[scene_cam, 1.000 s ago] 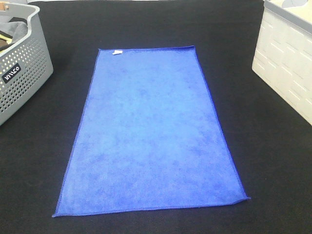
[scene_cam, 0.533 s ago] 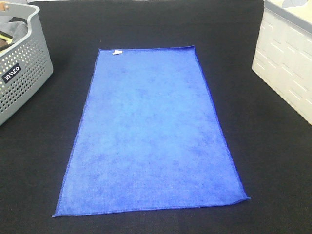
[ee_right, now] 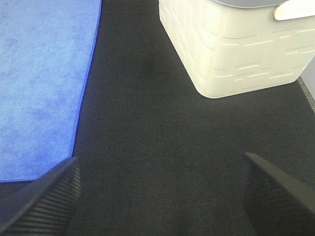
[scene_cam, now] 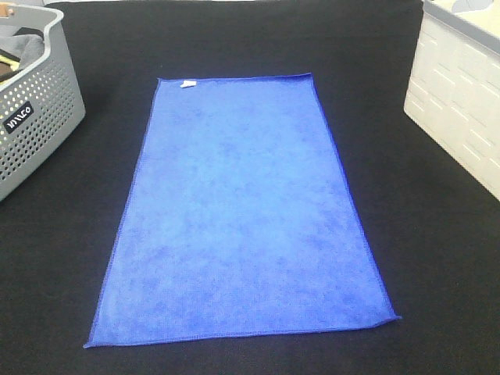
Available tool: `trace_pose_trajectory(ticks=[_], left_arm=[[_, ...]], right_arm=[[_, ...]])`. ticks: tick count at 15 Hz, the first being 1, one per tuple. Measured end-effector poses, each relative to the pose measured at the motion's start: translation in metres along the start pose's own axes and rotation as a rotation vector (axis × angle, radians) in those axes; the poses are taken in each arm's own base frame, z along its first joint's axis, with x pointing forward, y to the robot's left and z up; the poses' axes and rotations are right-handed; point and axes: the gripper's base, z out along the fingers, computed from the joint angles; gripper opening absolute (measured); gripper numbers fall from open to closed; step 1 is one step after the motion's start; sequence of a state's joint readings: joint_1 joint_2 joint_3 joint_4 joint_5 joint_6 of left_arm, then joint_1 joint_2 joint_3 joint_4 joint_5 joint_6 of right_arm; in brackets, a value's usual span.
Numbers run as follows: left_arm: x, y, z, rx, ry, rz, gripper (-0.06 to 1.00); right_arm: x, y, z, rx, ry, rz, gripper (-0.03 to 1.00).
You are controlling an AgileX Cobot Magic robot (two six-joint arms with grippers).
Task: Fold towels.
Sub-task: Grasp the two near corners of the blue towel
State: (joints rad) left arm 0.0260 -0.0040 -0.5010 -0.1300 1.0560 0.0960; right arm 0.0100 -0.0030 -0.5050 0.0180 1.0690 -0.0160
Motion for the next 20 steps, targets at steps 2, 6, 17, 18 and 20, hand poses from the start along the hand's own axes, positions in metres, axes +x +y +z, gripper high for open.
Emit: trace_pose_trajectory(ticks=[2, 6, 17, 18, 20], left_arm=[[0.000, 0.000, 0.000, 0.000, 0.000, 0.000, 0.71], [0.000, -0.001, 0.000, 0.015, -0.003, -0.011, 0.71], [-0.057, -0.011, 0.073, 0.226, 0.091, -0.466, 0.71], [-0.058, -0.012, 0.088, 0.242, 0.167, -0.509, 0.71], [-0.057, -0.012, 0.102, 0.250, 0.237, -0.515, 0.71]], right_arm=[[0.000, 0.000, 0.000, 0.000, 0.000, 0.000, 0.82], [0.000, 0.000, 0.000, 0.000, 0.000, 0.000, 0.82], [-0.049, 0.010, 0.084, -0.102, 0.321, 0.178, 0.82], [-0.048, 0.012, 0.097, -0.118, 0.388, 0.209, 0.82], [-0.047, 0.014, 0.109, -0.133, 0.453, 0.239, 0.81]])
